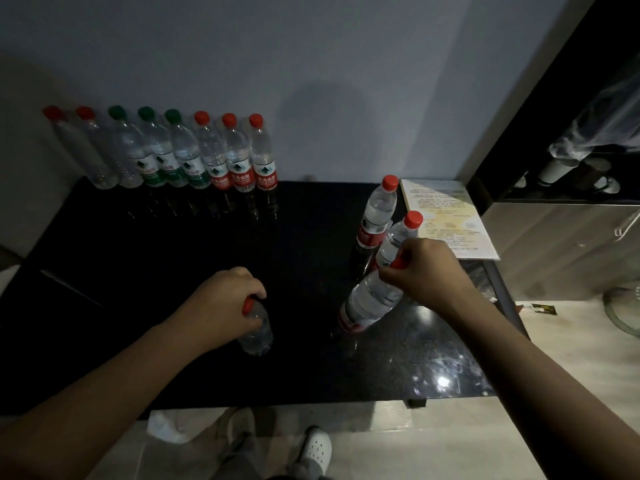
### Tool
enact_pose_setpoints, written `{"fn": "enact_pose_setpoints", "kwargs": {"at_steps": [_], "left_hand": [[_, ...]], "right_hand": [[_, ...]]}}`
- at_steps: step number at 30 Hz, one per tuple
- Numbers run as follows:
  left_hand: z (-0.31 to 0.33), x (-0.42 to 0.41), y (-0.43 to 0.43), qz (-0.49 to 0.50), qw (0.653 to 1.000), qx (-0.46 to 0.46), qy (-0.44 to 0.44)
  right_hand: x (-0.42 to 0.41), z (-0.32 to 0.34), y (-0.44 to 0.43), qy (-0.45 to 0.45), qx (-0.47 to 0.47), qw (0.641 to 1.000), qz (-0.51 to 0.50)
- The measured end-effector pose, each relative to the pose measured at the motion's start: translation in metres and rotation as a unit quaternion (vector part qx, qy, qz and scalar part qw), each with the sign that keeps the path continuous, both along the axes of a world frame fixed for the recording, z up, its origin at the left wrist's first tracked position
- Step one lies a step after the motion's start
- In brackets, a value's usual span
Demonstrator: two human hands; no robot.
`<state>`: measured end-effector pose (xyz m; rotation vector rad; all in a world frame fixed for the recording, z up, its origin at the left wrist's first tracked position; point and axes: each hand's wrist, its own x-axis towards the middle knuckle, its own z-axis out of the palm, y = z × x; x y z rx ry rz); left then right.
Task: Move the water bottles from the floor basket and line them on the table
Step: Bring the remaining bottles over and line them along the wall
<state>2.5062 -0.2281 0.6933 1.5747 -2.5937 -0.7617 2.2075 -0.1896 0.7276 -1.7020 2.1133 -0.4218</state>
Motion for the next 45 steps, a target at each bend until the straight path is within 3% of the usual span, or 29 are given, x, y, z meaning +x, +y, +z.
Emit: {"fn": "enact_pose_setpoints", "kwargs": {"at_steps": [8, 14, 18, 23, 32, 38, 45], "left_hand": [[-0.006, 0.018, -0.011, 0.035, 0.998, 0.033, 0.051], [0.005, 0.046, -0.031, 0.073, 0.987, 0.045, 0.139], [0.025, 0.064, -0.062, 0.063, 0.984, 0.036, 0.165], [0.035, 0.085, -0.095, 0.041, 0.986, 0.005, 0.163], [0.049, 0.091, -0.157, 0.042, 0.985, -0.01, 0.167], [0.048, 0.078, -0.195, 0.078, 0.983, -0.012, 0.164], [0.041, 0.058, -0.242, 0.112, 0.981, -0.022, 0.157]], "right_hand": [[0.044, 0.007, -0.035, 0.037, -0.011, 0.999, 0.016], [0.069, 0.01, -0.058, 0.008, -0.043, 0.999, 0.024], [0.087, 0.018, -0.076, -0.043, -0.017, 0.998, -0.033], [0.106, 0.019, -0.101, -0.052, 0.05, 0.997, -0.029], [0.11, 0.026, -0.182, -0.011, -0.022, 0.999, -0.032], [0.096, 0.022, -0.257, 0.052, -0.016, 0.998, -0.018], [0.091, 0.012, -0.344, 0.066, -0.005, 0.998, 0.015]]}}
